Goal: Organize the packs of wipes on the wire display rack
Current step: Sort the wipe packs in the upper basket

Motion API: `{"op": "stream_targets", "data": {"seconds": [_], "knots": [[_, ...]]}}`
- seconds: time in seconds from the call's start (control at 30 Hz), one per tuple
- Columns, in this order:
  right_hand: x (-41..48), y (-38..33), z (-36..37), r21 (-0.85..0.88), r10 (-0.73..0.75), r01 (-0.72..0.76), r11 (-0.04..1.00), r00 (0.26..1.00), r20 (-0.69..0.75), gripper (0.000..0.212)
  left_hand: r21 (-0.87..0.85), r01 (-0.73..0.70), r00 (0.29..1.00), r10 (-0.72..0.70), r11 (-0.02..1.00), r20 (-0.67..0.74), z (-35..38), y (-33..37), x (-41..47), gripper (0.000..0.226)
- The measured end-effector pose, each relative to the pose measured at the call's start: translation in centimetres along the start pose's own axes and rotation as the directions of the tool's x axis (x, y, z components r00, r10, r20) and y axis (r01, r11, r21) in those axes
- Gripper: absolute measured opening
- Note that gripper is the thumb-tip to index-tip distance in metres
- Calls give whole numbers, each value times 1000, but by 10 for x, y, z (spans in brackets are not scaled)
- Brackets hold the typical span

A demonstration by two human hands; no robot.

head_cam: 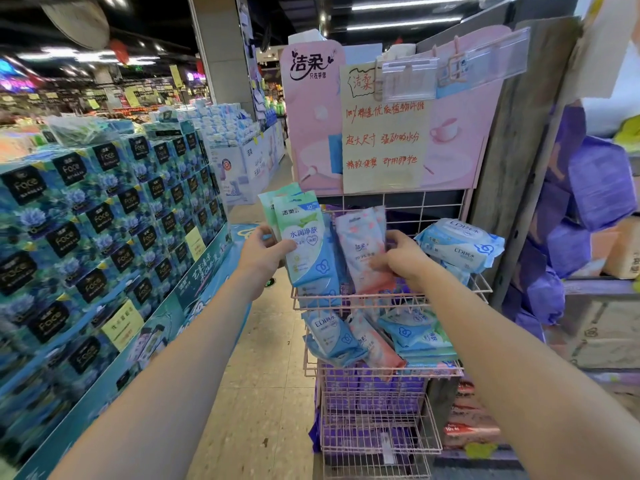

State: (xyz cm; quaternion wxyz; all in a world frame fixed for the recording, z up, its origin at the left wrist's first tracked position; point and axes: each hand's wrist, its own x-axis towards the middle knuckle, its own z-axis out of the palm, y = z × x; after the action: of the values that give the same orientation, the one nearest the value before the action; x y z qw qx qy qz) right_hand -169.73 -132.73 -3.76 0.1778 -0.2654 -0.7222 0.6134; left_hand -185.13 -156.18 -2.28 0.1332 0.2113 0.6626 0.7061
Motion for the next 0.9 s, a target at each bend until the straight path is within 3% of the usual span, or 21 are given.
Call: {"op": "stream_targets", "data": {"seconds": [0.07, 0.13, 0.23, 0.4, 0.6, 0.77, 0.9], "knots": [[3, -1, 1, 123, -21, 24, 992, 999, -24, 62, 9, 2, 1000, -2, 1000, -7, 0, 2, -2, 27], [7, -1, 6, 135, -63, 70, 988, 997, -53, 63, 32, -7, 1000, 7, 999, 12, 0, 3, -4, 26], [10, 4, 16, -40, -95, 94, 995, 995, -28, 70, 88, -9, 997, 2, 996, 72, 3, 4, -7, 28], [12, 10, 13, -259, -55, 60, 964, 998, 26, 62, 104, -9, 990, -6, 995, 140, 22, 0, -10, 30], [11, 10, 12, -577, -127, 11, 816, 979, -160, 60, 37, -7, 986, 0, 999, 166, 49, 3, -10, 37], [9, 12, 6, -470, -149, 55, 881, 975, -165, 43, 20, -4, 984, 0, 1000, 176, 58, 3, -14, 55], [3, 17, 10, -300, -228, 178, 937, 963, -142, 37, 9, -8, 986, 6, 1000, 168, 56, 1, -13, 40]]}}
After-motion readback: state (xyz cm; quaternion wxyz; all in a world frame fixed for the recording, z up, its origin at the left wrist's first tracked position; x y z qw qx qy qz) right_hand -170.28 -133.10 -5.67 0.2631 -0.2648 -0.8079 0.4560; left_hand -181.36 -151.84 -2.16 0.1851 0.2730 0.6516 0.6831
